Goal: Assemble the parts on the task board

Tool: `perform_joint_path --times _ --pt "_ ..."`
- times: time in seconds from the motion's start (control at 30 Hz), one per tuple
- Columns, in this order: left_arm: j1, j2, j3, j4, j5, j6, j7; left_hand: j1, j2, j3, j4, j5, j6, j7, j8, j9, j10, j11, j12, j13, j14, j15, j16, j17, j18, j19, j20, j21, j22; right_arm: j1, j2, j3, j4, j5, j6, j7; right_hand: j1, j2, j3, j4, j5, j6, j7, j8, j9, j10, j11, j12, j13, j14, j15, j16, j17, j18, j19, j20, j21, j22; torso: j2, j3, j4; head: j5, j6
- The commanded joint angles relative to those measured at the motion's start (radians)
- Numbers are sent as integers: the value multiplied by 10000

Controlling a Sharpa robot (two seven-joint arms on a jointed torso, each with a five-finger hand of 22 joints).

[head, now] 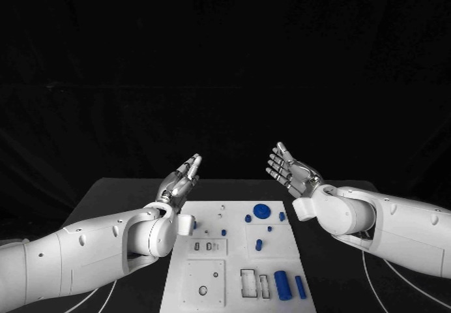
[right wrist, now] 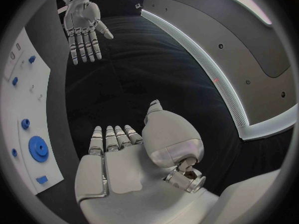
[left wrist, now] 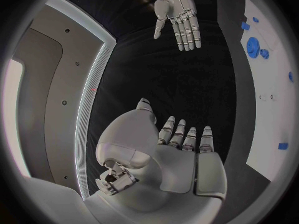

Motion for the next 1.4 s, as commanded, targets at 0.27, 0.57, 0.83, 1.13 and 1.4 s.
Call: perform_joint_path --times 0.27,0.57,0.83,1.13,1.4 --pt "-34 -83 6 -169 -491 810 1126 -211 -293 -207 2 -575 -1209 -971 -199 -141 -236 -673 -1116 -109 -8 -124 -45 -13 147 -42 -230 -21 -14 5 -249 -37 -155 -32 1806 -337 137 -54 -68 -48 -29 45 -88 71 14 8 248 84 19 0 247 -30 -9 29 4 289 -54 -12 58 -11 -13 28 -174" --pt "-32 -274 6 -67 -934 536 1027 -364 -477 -209 0 -784 -1585 -1279 -232 -176 -290 -629 -2138 -211 -8 -315 -45 -13 130 -59 -166 -38 -29 30 -378 -37 -145 -1514 1752 -380 593 -328 -80 -233 32 159 -137 91 28 18 837 129 29 0 1019 -30 -9 277 4 1358 -54 -12 120 -30 14 175 -340" --pt "-25 -573 4 173 -1784 217 1124 -170 -467 -68 -14 -662 -1298 -1115 -189 -137 -250 -528 -2006 -183 -8 -217 -45 -13 144 -59 -213 -38 -29 178 -475 -37 -110 -4166 1118 -433 1732 -757 86 -928 748 651 251 171 91 175 1338 458 107 0 1664 -30 -9 492 4 2589 -54 -12 254 -43 47 227 -511" --pt "-5 -654 3 520 -2694 -498 1152 299 -486 95 -13 -94 -922 -844 -152 -100 -145 -42 -1576 -122 -8 -132 -45 -13 153 -36 -108 -16 -8 713 -897 -85 138 -8519 -246 -1342 3169 -974 732 -1809 644 1535 660 270 183 1037 1372 1803 322 1589 2054 550 516 348 2273 2630 1135 642 516 -152 289 28 -843" --pt "28 -550 -3 702 -3287 -804 1030 545 -469 171 -20 209 -856 -729 -151 -97 -131 63 -1522 -117 -8 -54 -45 -13 152 -27 -42 -8 -2 1545 -1374 -609 538 -12593 -831 -1778 3767 -971 1665 -2144 486 2134 745 301 228 2355 1174 3268 476 5856 1792 1198 1479 514 5996 2440 2003 887 770 -273 560 -15 -1256"
